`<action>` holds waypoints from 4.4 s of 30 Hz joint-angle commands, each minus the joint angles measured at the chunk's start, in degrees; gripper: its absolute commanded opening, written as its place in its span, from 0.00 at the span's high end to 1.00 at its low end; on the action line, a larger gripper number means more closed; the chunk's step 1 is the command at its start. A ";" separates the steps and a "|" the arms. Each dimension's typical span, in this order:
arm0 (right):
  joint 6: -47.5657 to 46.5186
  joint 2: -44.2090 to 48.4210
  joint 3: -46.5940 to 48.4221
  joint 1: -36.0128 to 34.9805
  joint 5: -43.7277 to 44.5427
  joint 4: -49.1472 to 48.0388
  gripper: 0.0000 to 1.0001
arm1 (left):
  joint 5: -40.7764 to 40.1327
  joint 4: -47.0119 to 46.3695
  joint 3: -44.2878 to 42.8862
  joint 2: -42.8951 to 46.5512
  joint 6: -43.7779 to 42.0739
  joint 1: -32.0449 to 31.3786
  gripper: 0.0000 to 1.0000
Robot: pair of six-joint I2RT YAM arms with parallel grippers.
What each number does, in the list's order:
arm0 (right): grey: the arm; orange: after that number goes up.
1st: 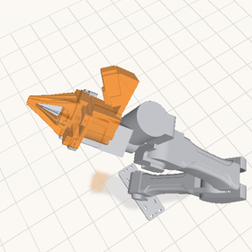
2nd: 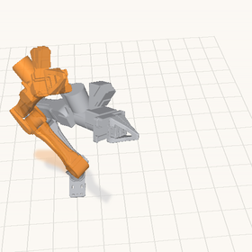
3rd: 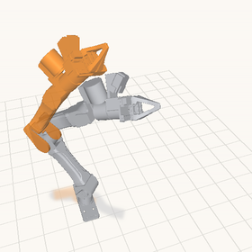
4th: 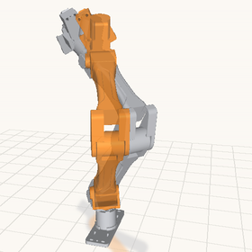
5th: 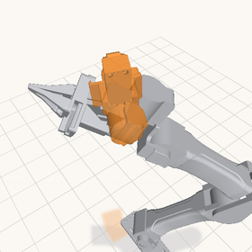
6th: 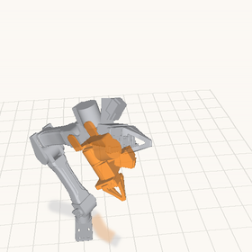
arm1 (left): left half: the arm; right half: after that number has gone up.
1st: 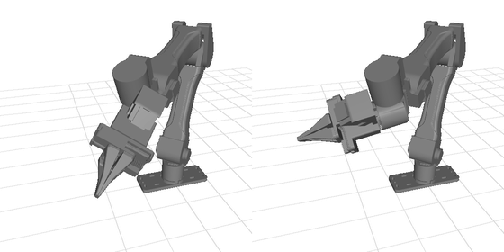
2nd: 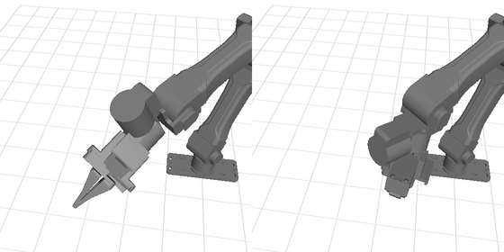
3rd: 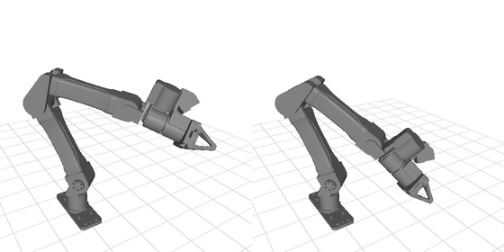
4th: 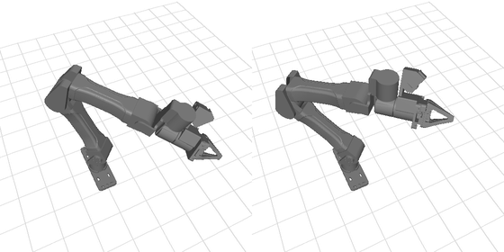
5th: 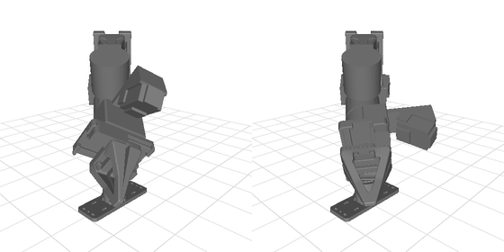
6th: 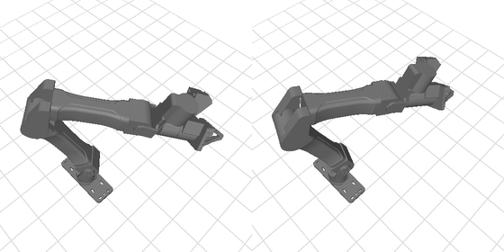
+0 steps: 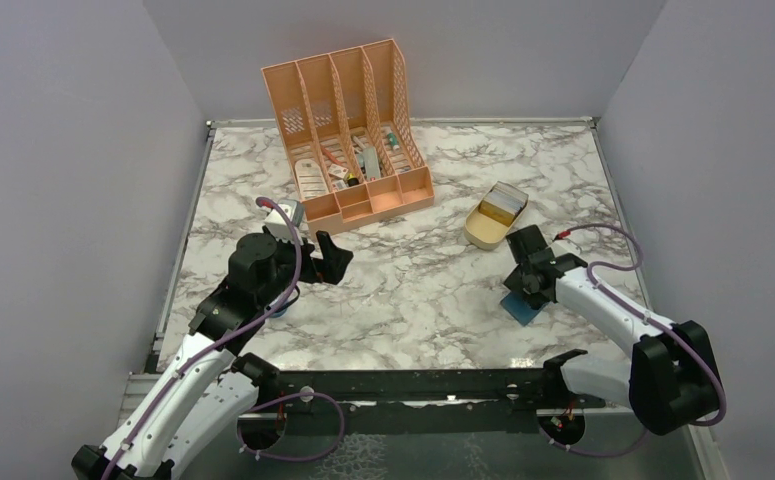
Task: Put the credit cards into the card holder
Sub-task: Move the card holder to the center of the board, then open the card holder at the center of the board.
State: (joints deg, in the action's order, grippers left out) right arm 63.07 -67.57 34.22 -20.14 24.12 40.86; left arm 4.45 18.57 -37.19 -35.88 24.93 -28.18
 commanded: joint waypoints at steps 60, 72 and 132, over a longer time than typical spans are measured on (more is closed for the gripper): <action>-25.97 -8.29 0.47 -8.25 -26.20 -16.33 0.60 | 17.87 -5.50 0.80 -18.38 6.91 -5.48 0.31; -23.48 -4.99 2.58 -8.28 -19.53 -11.08 0.59 | 16.92 -10.26 1.71 -20.77 10.62 -9.75 0.32; -13.74 10.81 -10.28 -8.33 -55.82 -35.33 0.98 | 5.92 -21.20 -10.96 -55.95 10.54 -27.00 0.60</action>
State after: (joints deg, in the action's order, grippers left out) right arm 48.36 -57.25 23.88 -28.40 -26.94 10.70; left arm 13.50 -2.57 -46.61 -90.74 37.19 -54.89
